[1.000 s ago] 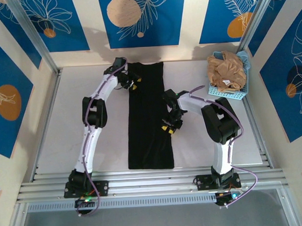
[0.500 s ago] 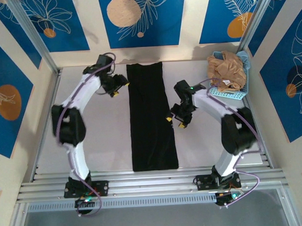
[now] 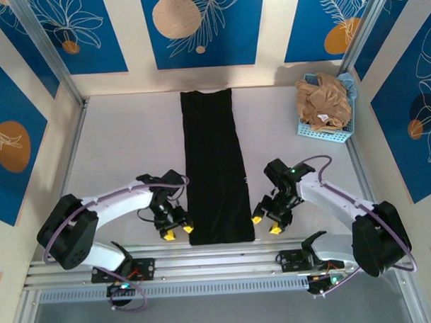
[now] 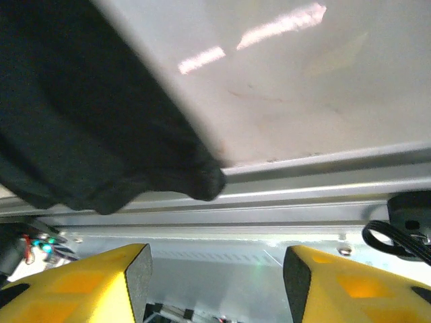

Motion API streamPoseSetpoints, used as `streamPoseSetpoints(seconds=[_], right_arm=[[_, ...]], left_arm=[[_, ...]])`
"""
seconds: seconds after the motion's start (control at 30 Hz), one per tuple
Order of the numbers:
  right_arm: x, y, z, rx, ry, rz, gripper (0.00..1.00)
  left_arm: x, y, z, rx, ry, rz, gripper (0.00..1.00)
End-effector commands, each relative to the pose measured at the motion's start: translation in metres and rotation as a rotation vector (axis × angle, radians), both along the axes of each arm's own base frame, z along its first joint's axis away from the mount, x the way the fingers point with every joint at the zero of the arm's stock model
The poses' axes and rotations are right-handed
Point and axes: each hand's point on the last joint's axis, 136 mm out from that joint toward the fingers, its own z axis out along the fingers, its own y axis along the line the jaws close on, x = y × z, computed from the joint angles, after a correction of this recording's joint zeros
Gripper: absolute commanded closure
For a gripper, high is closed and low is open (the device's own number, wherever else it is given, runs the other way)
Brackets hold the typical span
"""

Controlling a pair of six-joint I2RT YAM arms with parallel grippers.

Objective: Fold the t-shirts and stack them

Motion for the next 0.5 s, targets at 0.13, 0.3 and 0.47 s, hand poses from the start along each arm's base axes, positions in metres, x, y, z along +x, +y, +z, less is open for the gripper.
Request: streamPoseSetpoints(seconds=[0.13, 0.3, 0.47], right_arm=[[-0.008, 0.015, -0.018, 0.023, 0.055, 0.007, 0.44], [-0.010, 0.024, -0.027, 0.014, 0.075, 0.037, 0.44], [-0.011, 0.028, -0.030, -0.015, 0.071, 0.068, 0.45]], left_arm=[[-0.009, -0.019, -0.018, 0.029, 0.032, 0.024, 0.49], [-0.006, -0.035, -0.028, 0.026, 0.024, 0.015, 0.53], [-0.002, -0.046, -0.035, 0.039, 0.007, 0.024, 0.67]])
